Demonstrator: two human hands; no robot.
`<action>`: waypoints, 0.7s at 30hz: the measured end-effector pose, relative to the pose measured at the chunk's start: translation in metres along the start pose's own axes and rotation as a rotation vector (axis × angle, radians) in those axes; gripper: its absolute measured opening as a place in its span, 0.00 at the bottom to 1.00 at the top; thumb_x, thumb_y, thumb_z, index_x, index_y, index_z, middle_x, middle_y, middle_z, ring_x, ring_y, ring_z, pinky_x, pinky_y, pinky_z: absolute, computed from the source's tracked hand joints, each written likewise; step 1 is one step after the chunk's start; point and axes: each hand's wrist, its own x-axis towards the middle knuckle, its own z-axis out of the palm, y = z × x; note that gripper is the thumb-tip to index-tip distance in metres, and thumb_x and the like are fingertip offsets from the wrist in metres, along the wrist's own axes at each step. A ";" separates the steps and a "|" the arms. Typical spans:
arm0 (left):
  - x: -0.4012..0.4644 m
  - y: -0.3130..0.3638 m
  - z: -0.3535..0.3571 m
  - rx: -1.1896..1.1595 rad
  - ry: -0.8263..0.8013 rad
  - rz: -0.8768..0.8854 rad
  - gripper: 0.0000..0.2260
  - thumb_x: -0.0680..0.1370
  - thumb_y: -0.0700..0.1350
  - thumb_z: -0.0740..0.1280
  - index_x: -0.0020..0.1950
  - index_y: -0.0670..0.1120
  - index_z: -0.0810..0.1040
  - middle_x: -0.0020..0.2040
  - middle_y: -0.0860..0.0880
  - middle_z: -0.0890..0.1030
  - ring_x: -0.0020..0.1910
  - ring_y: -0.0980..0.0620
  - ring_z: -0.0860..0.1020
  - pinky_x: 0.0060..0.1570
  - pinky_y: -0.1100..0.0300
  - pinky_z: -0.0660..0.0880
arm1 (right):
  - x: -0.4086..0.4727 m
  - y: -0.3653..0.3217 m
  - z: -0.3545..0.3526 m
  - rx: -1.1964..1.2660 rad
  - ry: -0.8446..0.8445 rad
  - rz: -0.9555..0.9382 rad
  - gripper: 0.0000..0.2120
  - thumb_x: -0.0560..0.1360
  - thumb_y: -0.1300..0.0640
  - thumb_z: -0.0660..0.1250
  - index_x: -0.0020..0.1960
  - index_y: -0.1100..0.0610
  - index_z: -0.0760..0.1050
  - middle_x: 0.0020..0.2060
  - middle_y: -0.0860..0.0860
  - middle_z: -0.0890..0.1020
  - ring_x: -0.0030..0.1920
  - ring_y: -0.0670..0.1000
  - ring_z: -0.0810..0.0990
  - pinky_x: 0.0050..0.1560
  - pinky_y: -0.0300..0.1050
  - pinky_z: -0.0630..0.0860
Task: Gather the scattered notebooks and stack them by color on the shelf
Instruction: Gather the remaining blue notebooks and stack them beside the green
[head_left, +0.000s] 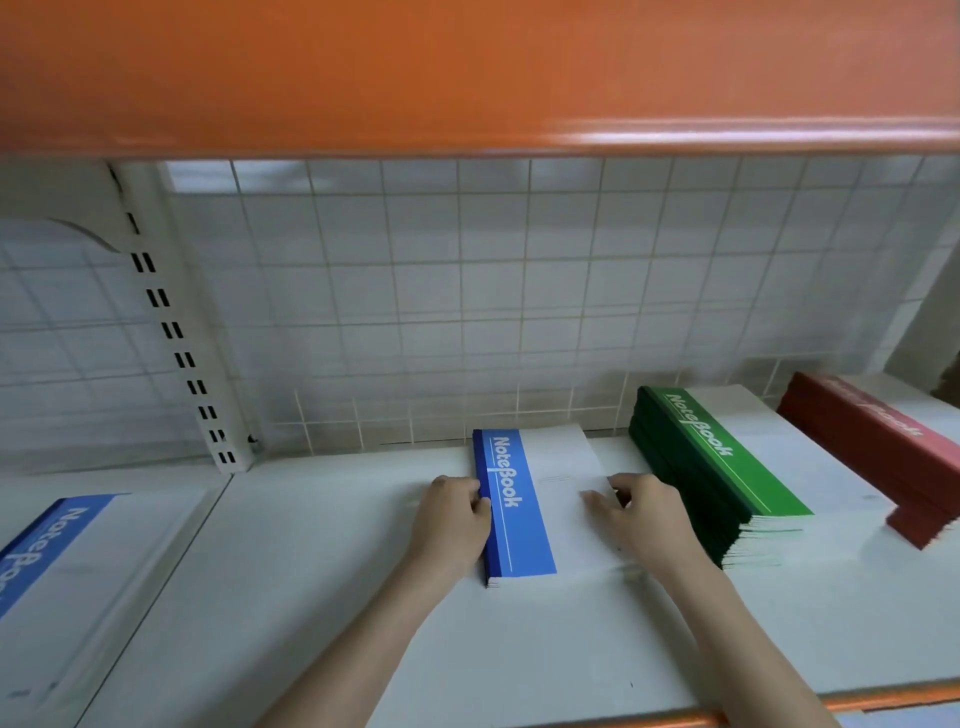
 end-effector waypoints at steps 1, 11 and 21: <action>0.001 0.000 0.000 -0.003 0.005 -0.008 0.08 0.77 0.36 0.60 0.38 0.43 0.70 0.37 0.45 0.74 0.37 0.49 0.69 0.42 0.52 0.72 | 0.000 0.001 0.001 -0.006 -0.002 -0.001 0.20 0.75 0.51 0.67 0.31 0.59 0.64 0.25 0.51 0.64 0.27 0.50 0.61 0.29 0.44 0.57; 0.005 -0.010 0.001 -0.045 -0.040 0.040 0.09 0.78 0.41 0.63 0.39 0.43 0.68 0.37 0.47 0.70 0.38 0.51 0.66 0.40 0.59 0.64 | -0.008 0.004 -0.002 -0.083 -0.061 -0.012 0.19 0.74 0.39 0.63 0.46 0.57 0.74 0.47 0.54 0.75 0.45 0.55 0.77 0.42 0.42 0.69; -0.017 0.000 -0.015 0.232 -0.510 0.013 0.32 0.62 0.62 0.76 0.58 0.51 0.67 0.54 0.52 0.67 0.50 0.58 0.69 0.48 0.66 0.70 | -0.012 0.017 -0.011 -0.055 -0.489 -0.053 0.66 0.57 0.41 0.79 0.76 0.45 0.33 0.72 0.47 0.55 0.72 0.48 0.56 0.68 0.47 0.67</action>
